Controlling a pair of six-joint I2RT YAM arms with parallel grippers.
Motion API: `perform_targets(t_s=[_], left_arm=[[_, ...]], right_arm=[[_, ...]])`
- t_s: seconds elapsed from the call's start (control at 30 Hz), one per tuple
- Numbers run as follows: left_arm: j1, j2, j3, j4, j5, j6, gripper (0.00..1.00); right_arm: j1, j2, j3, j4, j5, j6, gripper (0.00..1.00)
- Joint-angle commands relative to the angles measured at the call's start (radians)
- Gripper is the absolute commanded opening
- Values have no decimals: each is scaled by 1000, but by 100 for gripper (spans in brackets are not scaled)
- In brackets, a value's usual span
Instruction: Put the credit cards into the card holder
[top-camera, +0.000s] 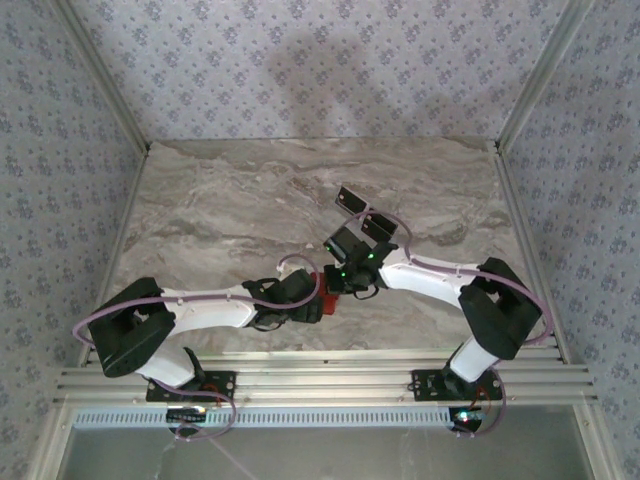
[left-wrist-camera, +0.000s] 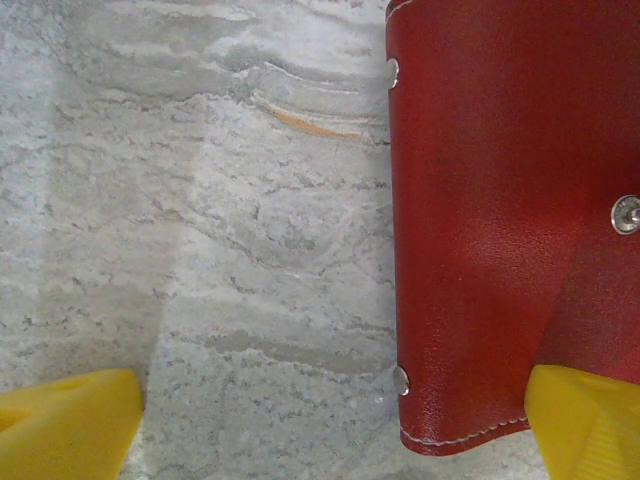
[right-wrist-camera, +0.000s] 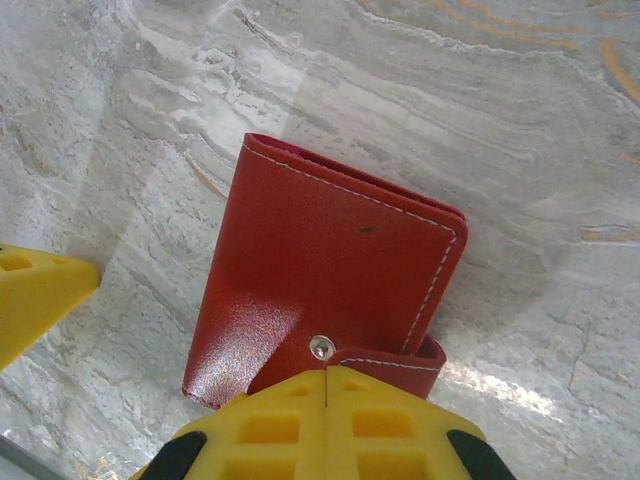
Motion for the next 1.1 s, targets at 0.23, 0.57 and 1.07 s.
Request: perform_targets(t_s=[0.23, 0.57, 1.07], left_arm=[[-3, 35, -19, 76, 31, -10, 99], [-3, 35, -18, 74, 32, -9, 99], [-3, 38, -20, 76, 31, -9, 99]], right_arm=[[6, 54, 46, 21, -22, 9, 0], [6, 90, 61, 35, -29, 9, 0], [17, 109, 54, 44, -36, 13, 0]])
